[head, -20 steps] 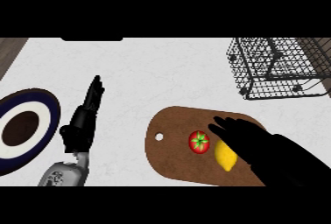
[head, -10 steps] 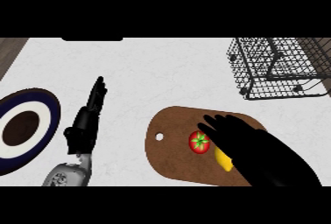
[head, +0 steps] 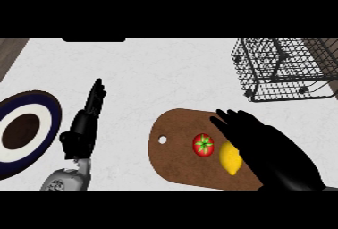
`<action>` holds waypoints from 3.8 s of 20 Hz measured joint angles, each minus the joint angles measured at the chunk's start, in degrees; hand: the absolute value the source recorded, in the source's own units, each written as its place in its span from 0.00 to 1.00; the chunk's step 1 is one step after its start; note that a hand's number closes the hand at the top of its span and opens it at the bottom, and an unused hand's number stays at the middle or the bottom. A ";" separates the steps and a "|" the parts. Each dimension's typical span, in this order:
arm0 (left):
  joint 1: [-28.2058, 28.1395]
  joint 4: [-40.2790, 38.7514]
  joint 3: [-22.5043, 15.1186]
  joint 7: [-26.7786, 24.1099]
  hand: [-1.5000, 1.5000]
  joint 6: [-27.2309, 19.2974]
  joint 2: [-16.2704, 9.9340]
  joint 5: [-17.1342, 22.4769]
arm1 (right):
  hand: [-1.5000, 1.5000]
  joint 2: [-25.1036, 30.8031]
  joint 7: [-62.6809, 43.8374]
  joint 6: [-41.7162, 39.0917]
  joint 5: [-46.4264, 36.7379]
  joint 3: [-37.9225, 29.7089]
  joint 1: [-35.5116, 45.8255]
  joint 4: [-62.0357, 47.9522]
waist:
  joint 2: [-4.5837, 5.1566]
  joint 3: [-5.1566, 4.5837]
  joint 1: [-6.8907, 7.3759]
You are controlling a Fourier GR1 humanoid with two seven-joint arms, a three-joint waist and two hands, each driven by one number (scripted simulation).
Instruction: Pick the tomato from the cutting board and place it in the tiered basket
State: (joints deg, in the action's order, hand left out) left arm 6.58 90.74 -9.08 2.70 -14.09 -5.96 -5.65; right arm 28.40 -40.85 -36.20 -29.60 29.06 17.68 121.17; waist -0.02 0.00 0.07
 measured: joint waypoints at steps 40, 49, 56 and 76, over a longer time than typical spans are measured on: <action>2.00 -2.22 5.13 -0.32 0.50 4.18 3.71 -3.14 | 0.00 -18.65 20.01 -1.46 -21.59 -5.14 -5.23 -20.42 | 0.02 0.01 0.00; 1.81 -2.81 5.65 -1.10 0.50 4.83 4.20 -3.46 | 0.00 -21.88 23.58 1.69 -25.45 -5.60 -4.86 -26.33 | 0.02 0.00 0.00; 1.09 -0.74 5.72 0.19 0.50 5.14 4.00 -3.54 | 0.00 -22.43 27.69 5.84 -26.82 -6.73 -6.73 -29.82 | 0.01 0.01 0.00; 1.79 -0.72 5.13 0.75 0.50 4.75 4.33 -4.17 | 1.00 -18.32 20.76 11.78 -41.46 -10.73 -1.42 -42.37 | -0.22 -0.11 0.12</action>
State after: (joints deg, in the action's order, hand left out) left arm 8.37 90.02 -3.95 3.45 -9.35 -1.64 -9.82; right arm 10.07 -20.08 -24.42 -71.06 18.33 16.26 78.80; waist -0.24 -0.12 0.19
